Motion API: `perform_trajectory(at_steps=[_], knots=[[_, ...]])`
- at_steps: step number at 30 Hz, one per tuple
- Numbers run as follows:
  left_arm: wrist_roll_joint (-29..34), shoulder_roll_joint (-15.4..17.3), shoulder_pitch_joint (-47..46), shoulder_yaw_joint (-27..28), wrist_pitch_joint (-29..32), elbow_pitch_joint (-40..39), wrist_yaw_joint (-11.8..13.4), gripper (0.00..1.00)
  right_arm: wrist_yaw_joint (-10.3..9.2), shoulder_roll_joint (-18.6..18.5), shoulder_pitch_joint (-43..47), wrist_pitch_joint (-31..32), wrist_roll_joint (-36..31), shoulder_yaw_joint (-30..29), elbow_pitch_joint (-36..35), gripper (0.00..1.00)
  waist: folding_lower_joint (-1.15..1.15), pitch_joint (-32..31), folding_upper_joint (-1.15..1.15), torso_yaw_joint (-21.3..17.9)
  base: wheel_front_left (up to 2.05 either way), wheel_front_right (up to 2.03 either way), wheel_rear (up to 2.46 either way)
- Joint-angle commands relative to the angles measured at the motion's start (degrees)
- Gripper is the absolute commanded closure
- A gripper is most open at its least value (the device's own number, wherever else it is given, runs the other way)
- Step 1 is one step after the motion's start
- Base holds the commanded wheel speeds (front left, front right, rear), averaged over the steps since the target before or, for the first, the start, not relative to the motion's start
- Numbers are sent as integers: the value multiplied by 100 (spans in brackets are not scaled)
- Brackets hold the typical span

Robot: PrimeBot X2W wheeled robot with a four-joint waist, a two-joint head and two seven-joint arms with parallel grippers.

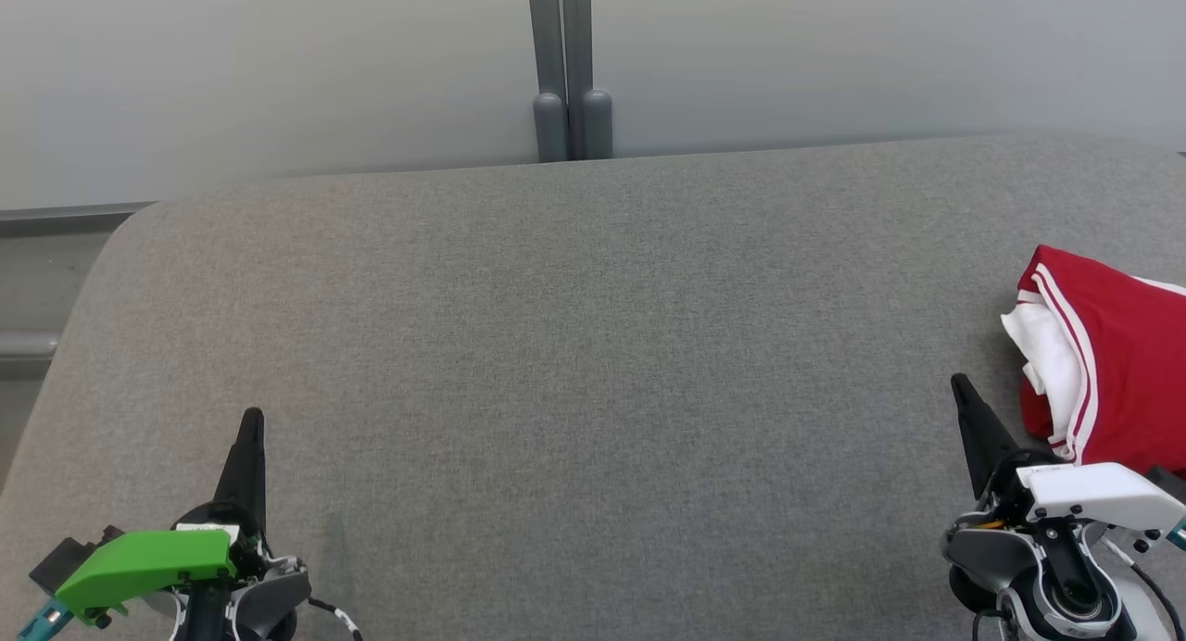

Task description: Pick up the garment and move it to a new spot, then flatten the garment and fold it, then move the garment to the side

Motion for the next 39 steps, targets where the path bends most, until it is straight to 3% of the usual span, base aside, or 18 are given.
perform_trajectory(at_steps=[1,39], knots=[[-129,39,-116,37,27,-41,-40,100,2,-26,62,36,126,-22,-55,100,0,4,0,-1,0,0,0],[-294,41,-112,60,93,-58,-63,100,2,-26,72,96,334,-37,-97,100,0,19,0,-4,0,0,0]])
